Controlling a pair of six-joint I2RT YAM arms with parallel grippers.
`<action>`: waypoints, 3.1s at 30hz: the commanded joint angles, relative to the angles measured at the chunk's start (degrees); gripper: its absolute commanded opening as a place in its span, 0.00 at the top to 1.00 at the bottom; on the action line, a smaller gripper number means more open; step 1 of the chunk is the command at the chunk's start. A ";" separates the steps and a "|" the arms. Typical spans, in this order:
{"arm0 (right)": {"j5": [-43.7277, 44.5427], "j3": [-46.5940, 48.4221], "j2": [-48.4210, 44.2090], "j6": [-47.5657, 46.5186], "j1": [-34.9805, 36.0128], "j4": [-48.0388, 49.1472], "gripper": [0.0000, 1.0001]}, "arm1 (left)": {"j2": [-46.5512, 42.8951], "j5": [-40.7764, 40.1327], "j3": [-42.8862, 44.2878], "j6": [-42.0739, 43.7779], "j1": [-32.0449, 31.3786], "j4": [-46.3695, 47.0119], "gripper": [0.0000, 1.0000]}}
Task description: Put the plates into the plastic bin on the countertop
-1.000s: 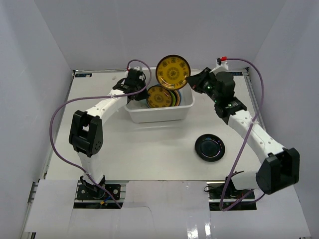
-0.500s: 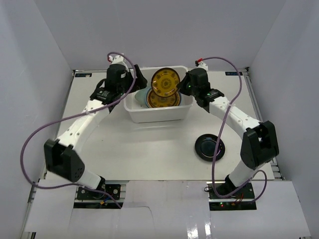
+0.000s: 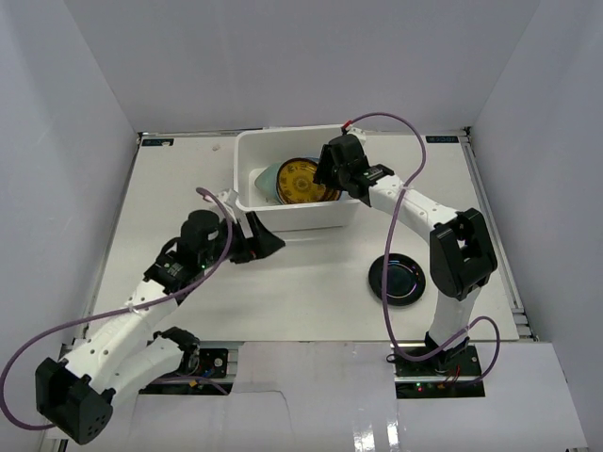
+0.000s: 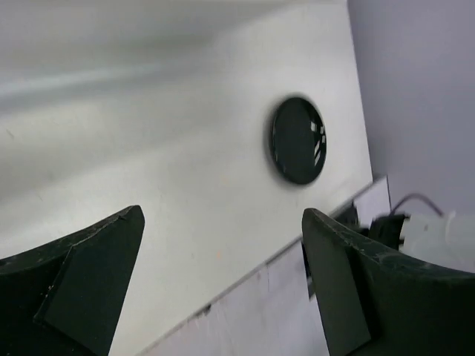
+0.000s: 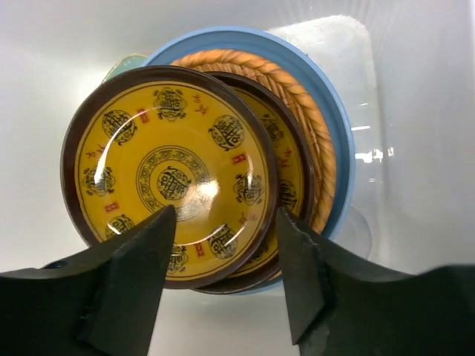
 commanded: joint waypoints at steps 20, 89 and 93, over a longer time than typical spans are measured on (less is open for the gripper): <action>5.61 -18.47 -47.18 -11.57 -3.25 -0.99 0.63 | 54.73 -24.87 22.92 -7.80 -39.80 14.27 0.19; -11.27 -35.71 -68.47 -7.36 -3.52 -2.84 0.33 | 38.43 -15.39 44.12 11.01 5.11 -3.05 0.02; -9.61 -33.17 -69.34 -8.58 -3.52 -4.59 0.13 | 27.90 -10.75 40.09 9.78 4.94 -2.44 0.02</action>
